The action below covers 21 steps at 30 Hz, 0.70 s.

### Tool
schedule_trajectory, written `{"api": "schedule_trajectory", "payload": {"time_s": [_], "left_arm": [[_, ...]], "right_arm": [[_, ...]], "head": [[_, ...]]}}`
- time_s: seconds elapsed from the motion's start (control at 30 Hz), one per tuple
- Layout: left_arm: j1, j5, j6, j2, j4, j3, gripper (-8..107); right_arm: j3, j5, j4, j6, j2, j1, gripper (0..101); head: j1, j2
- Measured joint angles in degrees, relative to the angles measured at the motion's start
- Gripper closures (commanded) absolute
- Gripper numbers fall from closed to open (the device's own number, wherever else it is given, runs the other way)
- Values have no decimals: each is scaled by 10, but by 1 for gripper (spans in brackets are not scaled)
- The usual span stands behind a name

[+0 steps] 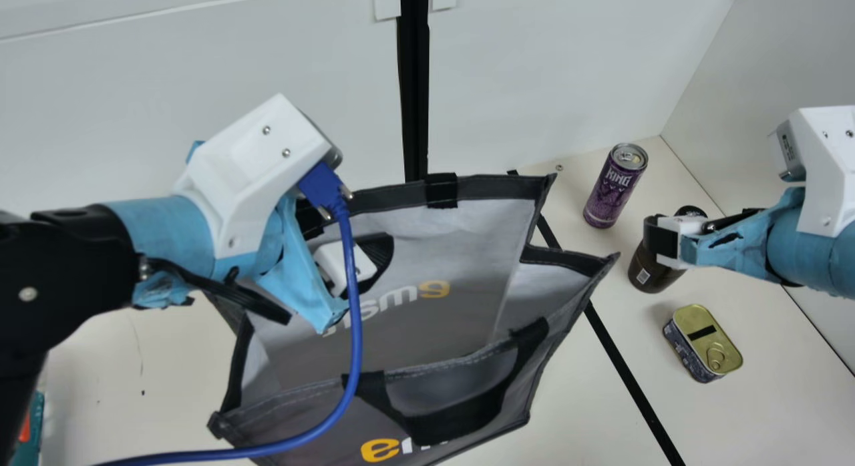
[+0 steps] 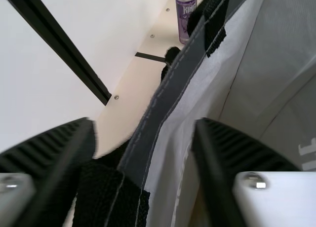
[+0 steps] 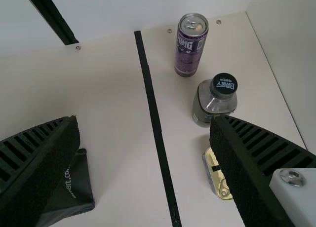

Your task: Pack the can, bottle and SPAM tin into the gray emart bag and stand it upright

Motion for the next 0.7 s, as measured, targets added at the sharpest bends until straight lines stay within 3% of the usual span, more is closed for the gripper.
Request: {"api": "schedule_trajectory", "payload": {"time_s": [0.2, 0.7], "left_arm": [[0, 0, -12, -2, 19, 10, 107], [-7, 0, -108, -41, 152, 20, 107]], "right_arm": [[0, 0, 0, 0, 0, 0, 6], [0, 0, 0, 0, 0, 0, 6]], "head": [[0, 0], [0, 0]]}}
